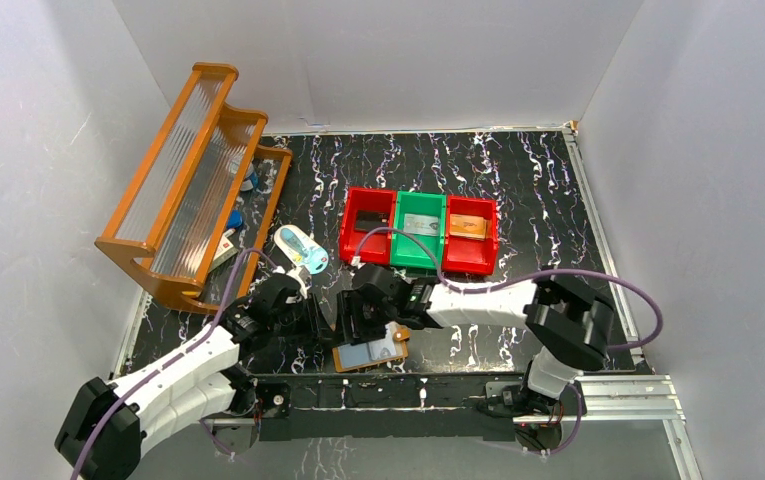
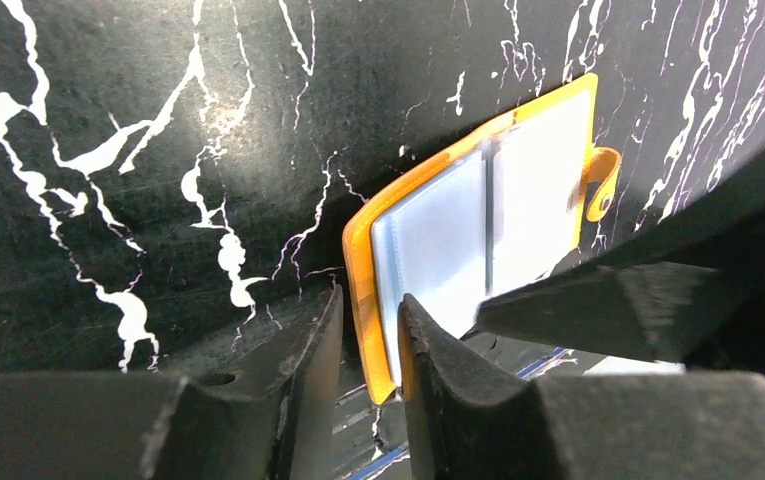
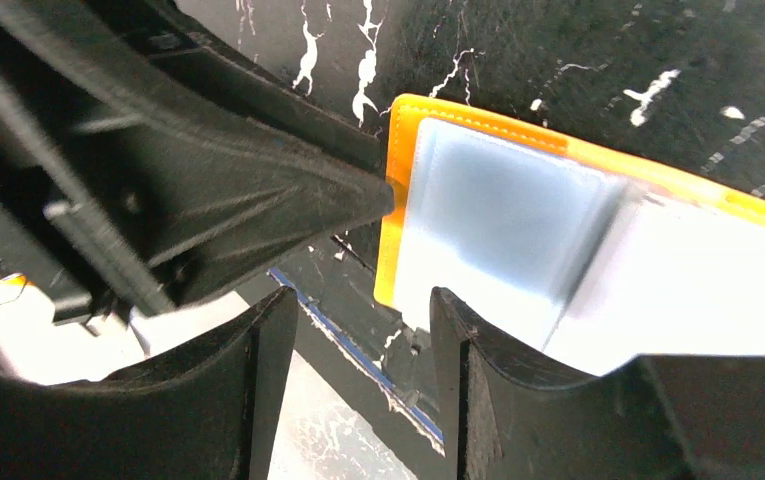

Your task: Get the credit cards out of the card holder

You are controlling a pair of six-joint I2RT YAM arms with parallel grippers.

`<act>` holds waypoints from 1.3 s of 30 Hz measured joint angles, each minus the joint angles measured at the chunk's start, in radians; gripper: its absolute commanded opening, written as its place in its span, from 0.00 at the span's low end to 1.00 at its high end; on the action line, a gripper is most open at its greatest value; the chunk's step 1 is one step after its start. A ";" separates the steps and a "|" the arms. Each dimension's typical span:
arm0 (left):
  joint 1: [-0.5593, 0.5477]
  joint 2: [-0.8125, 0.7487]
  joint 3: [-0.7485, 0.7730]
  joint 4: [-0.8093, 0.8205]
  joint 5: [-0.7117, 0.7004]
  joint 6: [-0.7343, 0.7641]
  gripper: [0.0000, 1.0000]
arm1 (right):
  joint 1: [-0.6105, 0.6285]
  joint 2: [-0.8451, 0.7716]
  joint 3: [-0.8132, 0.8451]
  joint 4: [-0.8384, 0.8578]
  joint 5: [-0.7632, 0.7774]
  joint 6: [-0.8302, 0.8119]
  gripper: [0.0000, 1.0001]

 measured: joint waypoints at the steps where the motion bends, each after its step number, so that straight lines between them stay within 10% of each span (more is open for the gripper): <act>1: 0.000 -0.006 0.000 -0.008 -0.003 0.000 0.30 | 0.000 -0.024 -0.008 -0.007 0.016 0.000 0.59; 15: 0.000 -0.102 0.116 -0.095 -0.042 0.003 0.50 | -0.018 -0.197 -0.103 -0.180 0.251 0.026 0.59; 39: -0.002 0.153 0.026 0.075 0.104 0.027 0.42 | -0.013 -0.070 0.014 -0.396 0.347 0.030 0.63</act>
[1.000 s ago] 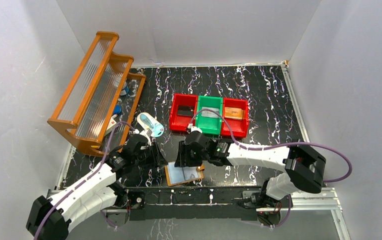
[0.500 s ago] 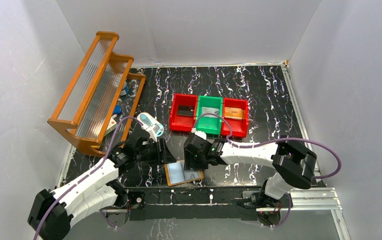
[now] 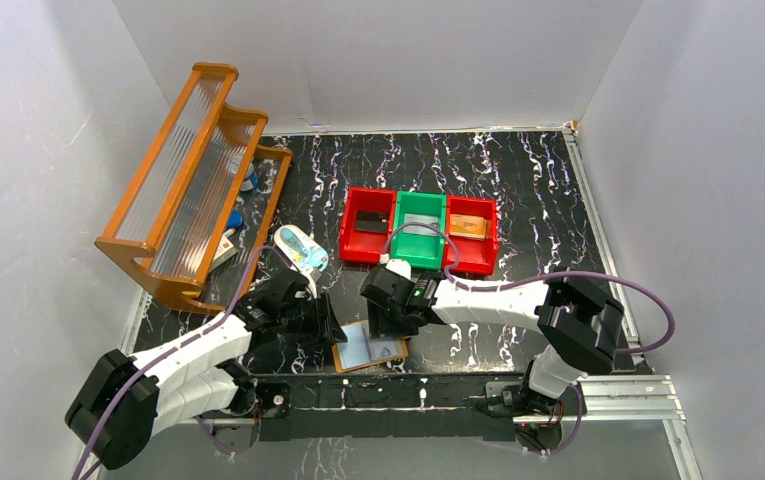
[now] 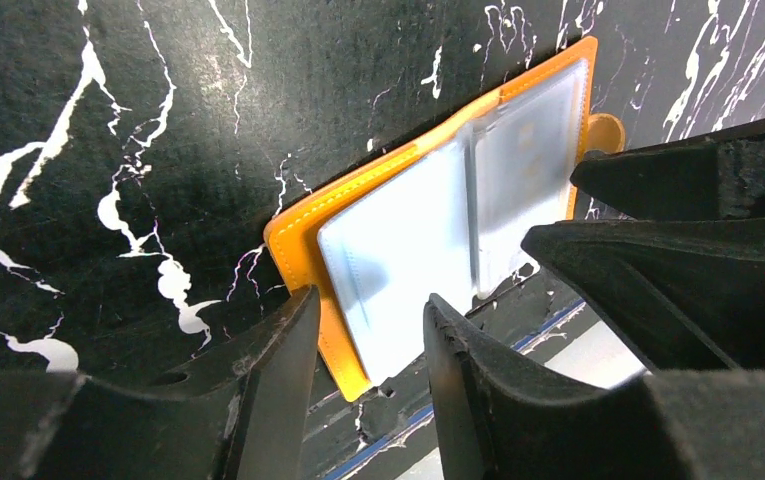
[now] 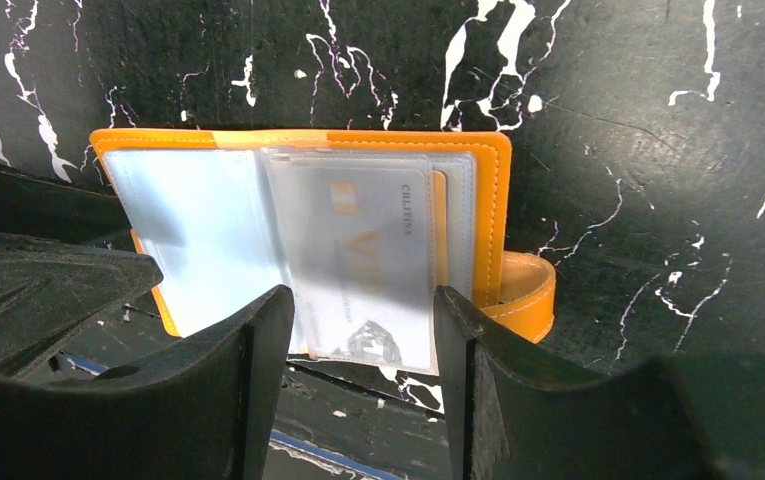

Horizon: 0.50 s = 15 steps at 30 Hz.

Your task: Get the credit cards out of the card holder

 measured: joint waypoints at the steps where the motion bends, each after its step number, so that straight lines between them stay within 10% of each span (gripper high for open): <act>1: 0.000 -0.003 -0.006 0.003 -0.003 -0.007 0.41 | 0.000 0.000 0.003 -0.005 0.001 -0.002 0.62; 15: -0.002 -0.006 -0.014 0.015 -0.015 -0.019 0.37 | 0.011 0.064 0.063 -0.046 -0.006 -0.021 0.61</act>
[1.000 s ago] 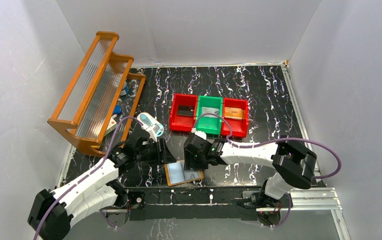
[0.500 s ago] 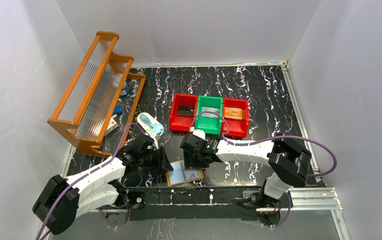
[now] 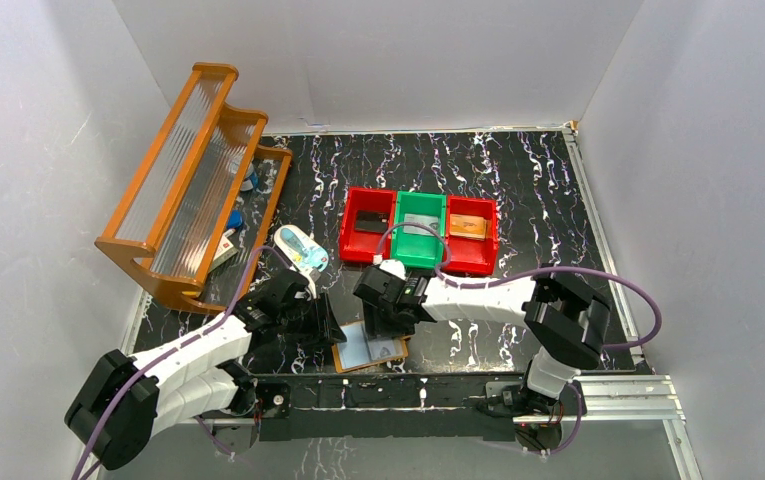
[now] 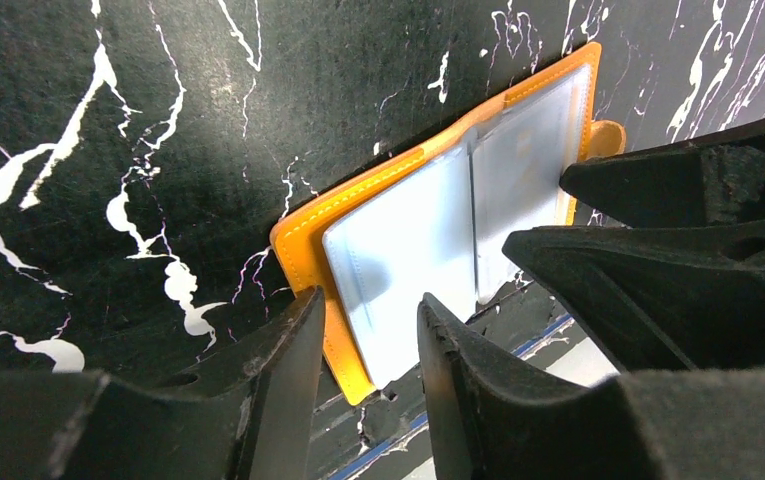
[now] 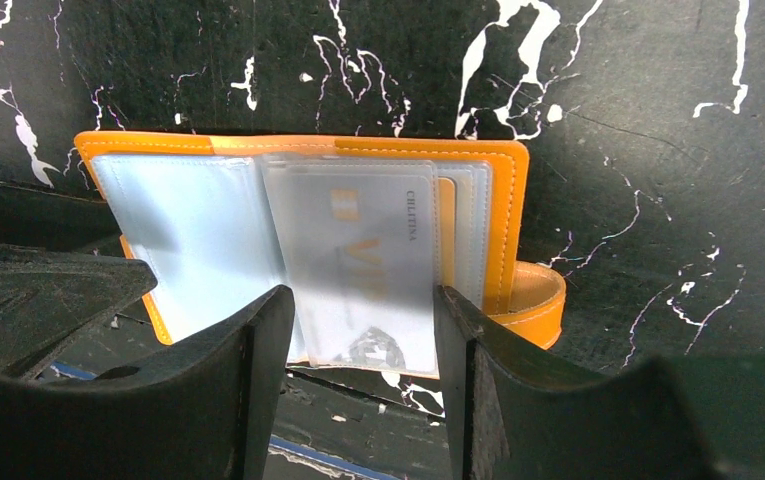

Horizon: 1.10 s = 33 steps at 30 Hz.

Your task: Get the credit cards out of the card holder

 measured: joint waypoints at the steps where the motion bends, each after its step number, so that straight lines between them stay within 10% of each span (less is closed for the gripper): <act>1: 0.000 0.001 0.000 0.000 0.000 0.000 0.36 | 0.002 0.005 0.005 -0.003 0.000 -0.004 0.61; 19: 0.000 0.009 -0.006 0.015 0.002 0.003 0.32 | 0.010 -0.013 -0.011 0.127 -0.074 -0.001 0.43; 33: 0.000 0.001 -0.006 0.014 0.003 0.004 0.36 | 0.011 -0.048 -0.032 0.083 -0.040 0.016 0.66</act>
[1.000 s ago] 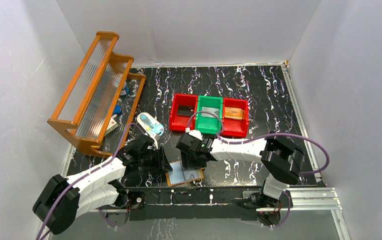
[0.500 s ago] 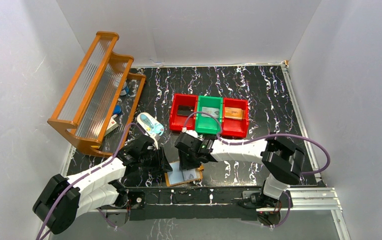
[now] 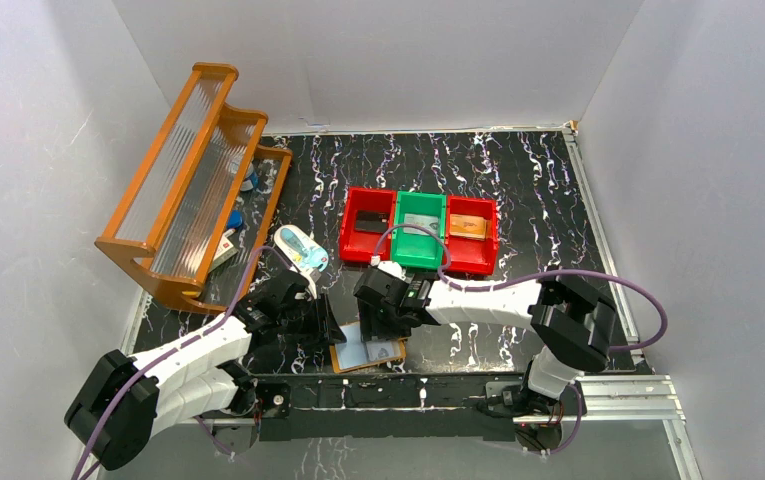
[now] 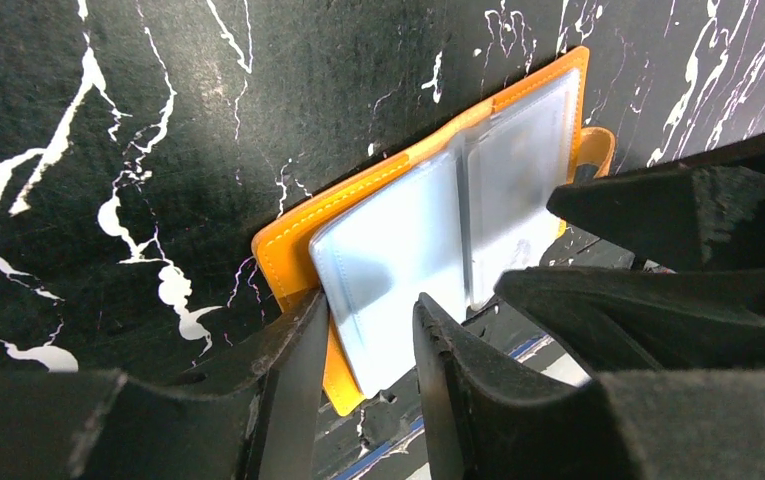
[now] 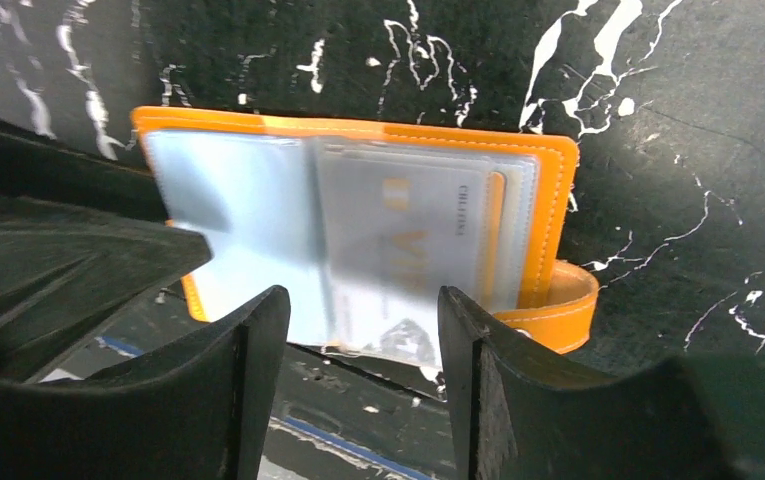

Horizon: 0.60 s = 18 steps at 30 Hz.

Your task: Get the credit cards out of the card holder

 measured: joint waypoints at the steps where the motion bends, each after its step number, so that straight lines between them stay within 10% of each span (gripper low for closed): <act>1: 0.000 -0.003 0.000 -0.002 0.000 0.000 0.36 | 0.000 0.011 0.004 -0.013 0.002 -0.002 0.68; 10: 0.000 -0.015 0.000 -0.015 -0.003 0.006 0.37 | 0.032 0.134 0.146 -0.142 0.064 -0.040 0.70; 18: 0.000 -0.023 0.000 -0.022 -0.008 0.007 0.37 | 0.070 0.203 0.229 -0.245 0.162 -0.053 0.49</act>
